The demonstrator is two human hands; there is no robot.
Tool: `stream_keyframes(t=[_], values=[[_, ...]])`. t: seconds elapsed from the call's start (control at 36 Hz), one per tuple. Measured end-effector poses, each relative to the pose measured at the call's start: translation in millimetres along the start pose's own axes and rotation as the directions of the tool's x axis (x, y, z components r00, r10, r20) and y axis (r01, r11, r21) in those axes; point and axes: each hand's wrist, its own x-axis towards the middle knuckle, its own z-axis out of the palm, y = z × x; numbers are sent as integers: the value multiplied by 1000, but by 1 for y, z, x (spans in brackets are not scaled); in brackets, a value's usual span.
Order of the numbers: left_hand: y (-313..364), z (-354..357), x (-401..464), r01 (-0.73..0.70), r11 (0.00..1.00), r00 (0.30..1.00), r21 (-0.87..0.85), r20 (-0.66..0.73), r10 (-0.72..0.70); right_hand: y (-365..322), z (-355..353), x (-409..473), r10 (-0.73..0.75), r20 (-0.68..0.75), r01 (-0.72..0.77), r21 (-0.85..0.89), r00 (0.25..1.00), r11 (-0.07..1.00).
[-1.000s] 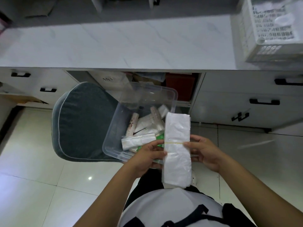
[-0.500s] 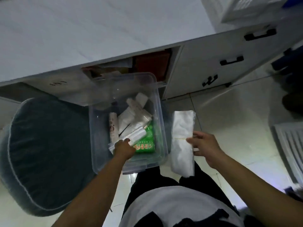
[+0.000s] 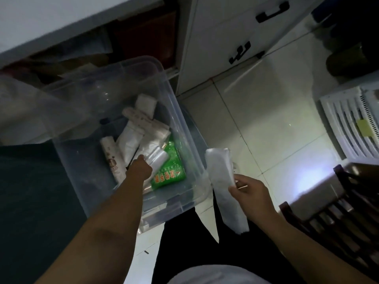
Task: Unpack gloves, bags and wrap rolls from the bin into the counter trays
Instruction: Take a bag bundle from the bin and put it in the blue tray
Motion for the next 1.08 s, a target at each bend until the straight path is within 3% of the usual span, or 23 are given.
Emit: stream_keyframes(t=[0.33, 0.56, 0.67, 0.72, 0.78, 0.89, 1.08], values=[[-2, -13, -15, -102, 991, 992, 89, -71, 108, 8, -31, 15, 12, -59, -5, 118, 998, 993], [43, -68, -132, -220, 974, 913, -61, -364, 183, -24, -83, 13, -100, -22, 102, 222, 995, 970], [77, -91, -206, -293, 944, 891, -151, -401, 212, -34, -124, 10, -131, 11, 118, 354, 991, 928], [104, -97, -243, -364, 872, 896, -328, -377, 233, -37, -147, 9, -147, 38, 118, 423, 988, 898], [137, -100, -279, -406, 736, 908, -542, -326, 261, -38, -171, 9, -175, 59, 125, 482, 983, 867], [205, -90, -330, -353, 441, 902, -826, -175, 394, -36, -220, 5, -256, 112, 146, 580, 960, 802], [322, -52, -365, -356, 371, 805, -857, -80, 588, -32, -304, -8, -373, 226, 115, 703, 900, 702]])
